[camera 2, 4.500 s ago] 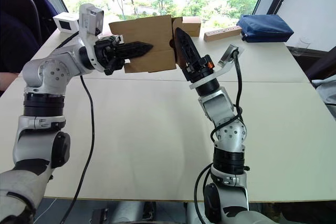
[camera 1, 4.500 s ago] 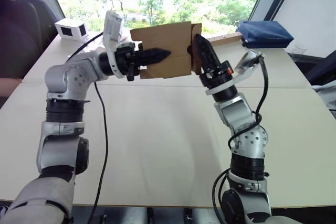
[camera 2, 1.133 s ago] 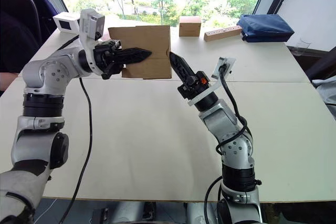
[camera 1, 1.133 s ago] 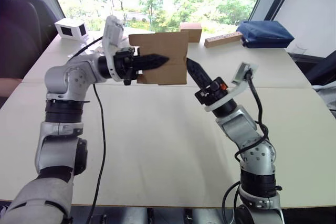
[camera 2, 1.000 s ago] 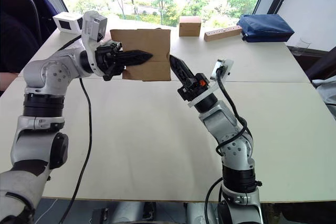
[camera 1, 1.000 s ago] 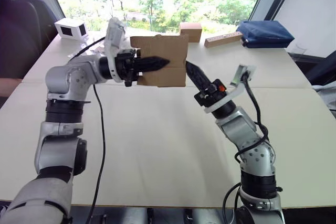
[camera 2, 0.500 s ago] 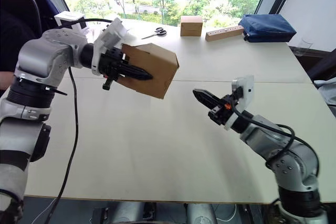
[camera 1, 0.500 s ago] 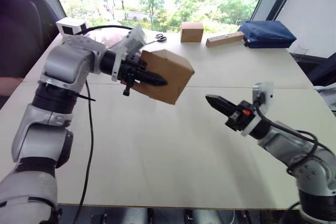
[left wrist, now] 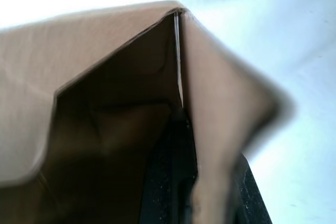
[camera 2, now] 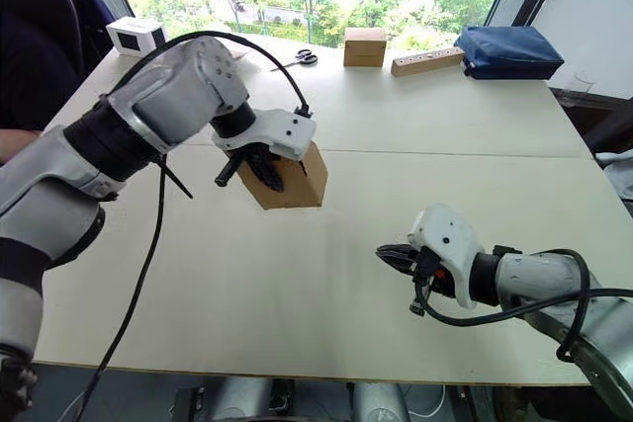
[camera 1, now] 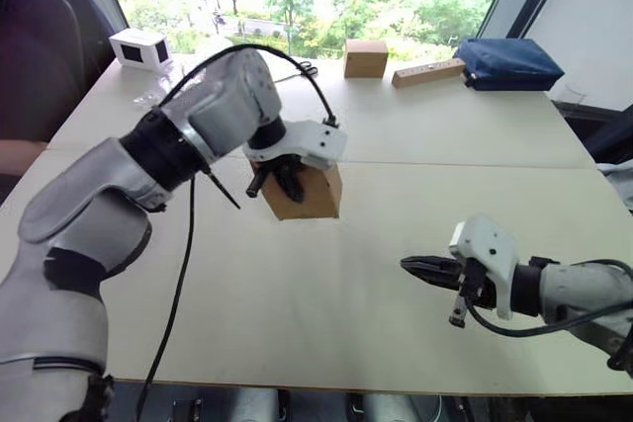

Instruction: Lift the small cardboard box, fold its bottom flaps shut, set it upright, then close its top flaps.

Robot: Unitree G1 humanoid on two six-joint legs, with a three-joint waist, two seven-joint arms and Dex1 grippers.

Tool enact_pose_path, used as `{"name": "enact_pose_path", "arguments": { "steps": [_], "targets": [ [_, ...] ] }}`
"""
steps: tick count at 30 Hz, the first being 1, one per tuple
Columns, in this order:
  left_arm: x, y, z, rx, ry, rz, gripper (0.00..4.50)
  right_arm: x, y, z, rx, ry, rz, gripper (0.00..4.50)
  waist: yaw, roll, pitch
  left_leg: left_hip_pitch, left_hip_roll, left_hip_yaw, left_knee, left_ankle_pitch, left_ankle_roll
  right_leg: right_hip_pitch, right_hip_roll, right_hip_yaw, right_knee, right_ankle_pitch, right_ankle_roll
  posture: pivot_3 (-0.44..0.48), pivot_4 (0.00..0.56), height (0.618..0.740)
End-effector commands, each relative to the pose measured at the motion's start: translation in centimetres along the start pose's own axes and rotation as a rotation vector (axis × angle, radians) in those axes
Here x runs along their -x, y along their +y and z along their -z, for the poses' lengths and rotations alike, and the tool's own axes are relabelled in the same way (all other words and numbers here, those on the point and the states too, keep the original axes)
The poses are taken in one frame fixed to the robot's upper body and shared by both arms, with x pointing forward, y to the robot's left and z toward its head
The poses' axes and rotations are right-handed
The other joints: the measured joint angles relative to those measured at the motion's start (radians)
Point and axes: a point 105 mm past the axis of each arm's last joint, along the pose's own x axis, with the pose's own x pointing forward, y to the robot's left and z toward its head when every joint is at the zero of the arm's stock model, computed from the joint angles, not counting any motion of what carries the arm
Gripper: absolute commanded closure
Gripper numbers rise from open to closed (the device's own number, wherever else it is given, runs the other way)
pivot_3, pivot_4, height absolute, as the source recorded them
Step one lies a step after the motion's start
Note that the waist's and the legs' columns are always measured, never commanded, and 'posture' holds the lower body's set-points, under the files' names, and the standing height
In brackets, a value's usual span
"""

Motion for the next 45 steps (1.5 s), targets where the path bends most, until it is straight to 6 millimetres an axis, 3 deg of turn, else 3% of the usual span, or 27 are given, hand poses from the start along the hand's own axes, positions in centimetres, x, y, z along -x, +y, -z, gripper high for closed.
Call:
{"name": "enact_pose_path", "arguments": {
  "steps": [1, 7, 16, 19, 24, 25, 31, 36, 40, 42, 45],
  "targets": [
    [-0.3, -0.4, -1.4, 0.021, 0.030, 0.030, 4.50, -0.3, 0.4, -1.1, 0.042, -0.044, 0.017, 4.46, 0.001, 0.000, 0.000, 0.000, 0.000, 0.000, 0.000, 0.000, 0.000, 0.000, 0.000, 0.000, 0.000, 0.000, 0.000, 0.000, 0.150, 0.740],
    [-3.1, -1.0, -3.0, 0.080, 0.053, 0.070, 4.50, -0.8, 0.0, -1.4, 0.048, -0.045, 0.063, 4.46, 0.003, 0.000, 0.000, 0.000, -0.001, -0.001, 0.000, 0.000, 0.000, 0.000, 0.000, 0.001, 0.001, 0.000, 0.000, 0.000, 0.150, 0.740],
    [-4.6, -1.1, -3.5, 0.093, 0.060, 0.055, 4.50, -1.1, -0.5, -1.7, 0.035, -0.059, 0.098, 4.46, 0.000, 0.000, 0.000, 0.000, -0.001, -0.001, 0.001, 0.000, 0.000, 0.000, 0.001, 0.001, 0.003, 0.000, 0.001, 0.000, 0.150, 0.740],
    [-4.5, -1.1, -3.8, 0.089, 0.053, 0.056, 3.75, -1.2, -0.7, -1.6, 0.030, -0.060, 0.102, 4.50, 0.000, 0.000, 0.000, 0.000, -0.001, -0.001, 0.001, 0.000, 0.000, 0.000, 0.001, 0.001, 0.003, 0.000, 0.001, 0.000, 0.150, 0.740],
    [-3.8, -1.4, -4.8, 0.108, 0.021, 0.068, 1.83, -1.1, -1.0, -1.4, 0.021, -0.061, 0.107, 4.50, 0.001, 0.000, 0.000, 0.000, -0.001, -0.001, 0.001, 0.000, 0.000, 0.000, 0.001, 0.001, 0.003, 0.001, 0.002, 0.000, 0.150, 0.740],
    [-3.5, -1.7, -5.2, 0.149, 0.002, 0.094, 1.54, -1.2, -1.1, -1.4, 0.019, -0.062, 0.106, 4.50, 0.001, 0.000, 0.000, 0.000, -0.001, -0.001, 0.001, 0.000, 0.000, 0.000, 0.001, 0.001, 0.003, 0.001, 0.002, 0.000, 0.150, 0.740],
    [-1.8, -1.5, -6.2, 0.297, -0.101, 0.135, 1.54, -1.5, -1.8, -1.2, -0.001, -0.075, 0.090, 4.50, 0.000, 0.001, -0.001, 0.000, -0.001, -0.001, 0.002, 0.000, 0.000, 0.000, 0.001, 0.001, 0.003, 0.001, 0.002, 0.000, 0.150, 0.740],
    [1.2, -2.1, -7.1, 0.341, -0.233, 0.143, 1.54, -1.5, -2.8, -1.0, -0.002, -0.085, 0.081, 4.50, -0.002, 0.001, 0.000, 0.001, -0.001, -0.001, 0.001, 0.000, 0.000, -0.001, 0.001, 0.001, 0.005, 0.001, 0.004, 0.000, 0.150, 0.740],
    [4.0, -0.6, -7.7, 0.407, -0.476, 0.100, 1.54, -1.1, -4.1, -1.0, -0.019, -0.129, 0.112, 4.50, 0.000, 0.001, -0.001, 0.001, -0.001, -0.001, 0.002, 0.000, 0.000, -0.001, 0.001, 0.001, 0.005, 0.002, 0.004, 0.000, 0.150, 0.740],
    [5.9, 1.0, -7.6, 0.375, -0.676, -0.006, 1.54, -0.9, -5.0, -1.4, -0.040, -0.180, 0.140, 4.50, -0.001, 0.002, -0.001, 0.001, -0.001, -0.001, 0.002, 0.000, 0.000, -0.001, 0.001, 0.001, 0.005, 0.002, 0.004, 0.000, 0.150, 0.740],
    [8.7, 4.0, -5.1, 0.430, -0.958, -0.268, 1.54, -0.5, -6.6, -2.2, -0.072, -0.265, 0.179, 4.50, -0.004, 0.002, -0.001, 0.002, -0.001, -0.001, 0.002, 0.000, 0.000, 0.000, 0.001, 0.002, 0.006, 0.002, 0.005, 0.000, 0.150, 0.740]
  ]
}}
